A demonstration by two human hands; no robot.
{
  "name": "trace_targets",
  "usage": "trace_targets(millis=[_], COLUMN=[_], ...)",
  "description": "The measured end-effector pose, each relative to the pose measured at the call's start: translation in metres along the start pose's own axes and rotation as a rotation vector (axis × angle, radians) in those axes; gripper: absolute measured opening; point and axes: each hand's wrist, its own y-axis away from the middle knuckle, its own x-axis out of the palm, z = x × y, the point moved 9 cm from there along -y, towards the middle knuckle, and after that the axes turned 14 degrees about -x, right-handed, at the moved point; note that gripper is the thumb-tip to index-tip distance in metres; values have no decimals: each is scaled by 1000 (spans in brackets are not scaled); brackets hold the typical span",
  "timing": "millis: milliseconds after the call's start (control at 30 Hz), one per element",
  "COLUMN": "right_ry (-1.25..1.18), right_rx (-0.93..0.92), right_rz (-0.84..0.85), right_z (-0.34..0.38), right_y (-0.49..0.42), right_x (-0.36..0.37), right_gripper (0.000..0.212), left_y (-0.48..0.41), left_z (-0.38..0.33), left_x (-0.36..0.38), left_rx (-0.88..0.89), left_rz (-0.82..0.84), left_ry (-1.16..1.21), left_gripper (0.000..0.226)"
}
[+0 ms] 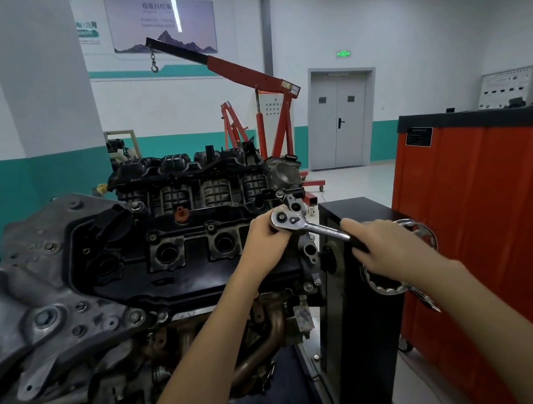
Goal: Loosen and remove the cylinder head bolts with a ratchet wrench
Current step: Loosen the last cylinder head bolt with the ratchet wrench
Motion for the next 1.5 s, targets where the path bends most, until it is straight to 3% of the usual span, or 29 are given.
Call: trace_targets(millis=[67, 200, 267, 400, 533, 667, 733, 867, 1000, 1100, 1167, 1267, 1367, 1433, 1500], right_ry=[-125, -801, -890, -955, -756, -112, 69, -61, -757, -957, -932, -779, -445, -162, -29], right_rx=[81, 321, 451, 506, 299, 63, -19, 96, 370, 468, 451, 355, 199, 78, 8], right_rz=[-101, -406, -502, -504, -296, 37, 79, -79, -311, -444, -427, -296, -108, 12, 42], right_z=[16, 79, 107, 132, 84, 1, -9, 17, 80, 117, 120, 88, 42, 19, 9], right_y=[14, 42, 30, 9, 30, 19, -1, 9, 41, 24, 17, 27, 26, 10, -2], right_x=[15, 64, 82, 94, 70, 15, -6, 8, 64, 85, 85, 70, 40, 16, 0], right_gripper=[18, 26, 14, 35, 27, 18, 16, 18, 18, 19, 27, 21, 25, 24, 20], left_y=[-1, 3, 3, 0, -1, -3, -2, -3, 3, 1, -2, -4, -8, -9, -7], left_z=[6, 4, 3, 5, 6, 0, -1, 6, 6, 7, 7, 8, 0, -2, -1], left_x=[-1, 10, 10, 1, 3, 12, 12, -1, 12, 10, 5, 3, 2, 2, 3], left_rx=[-11, 17, 21, -5, -14, 12, 0, -13, 7, 3, -14, -25, 2, -11, -15], left_rz=[-1, -5, -4, 5, 34, 58, 44, -39, -69, -104, -74, 2, -9, -5, -6], left_ry=[-5, -2, 24, 50, 8, -55, -40, 80, 103, 141, 121, -15, -114, -103, -49], left_gripper=[49, 48, 51, 53, 53, 43, 33, 48, 50, 45, 44, 47, 42, 49, 56])
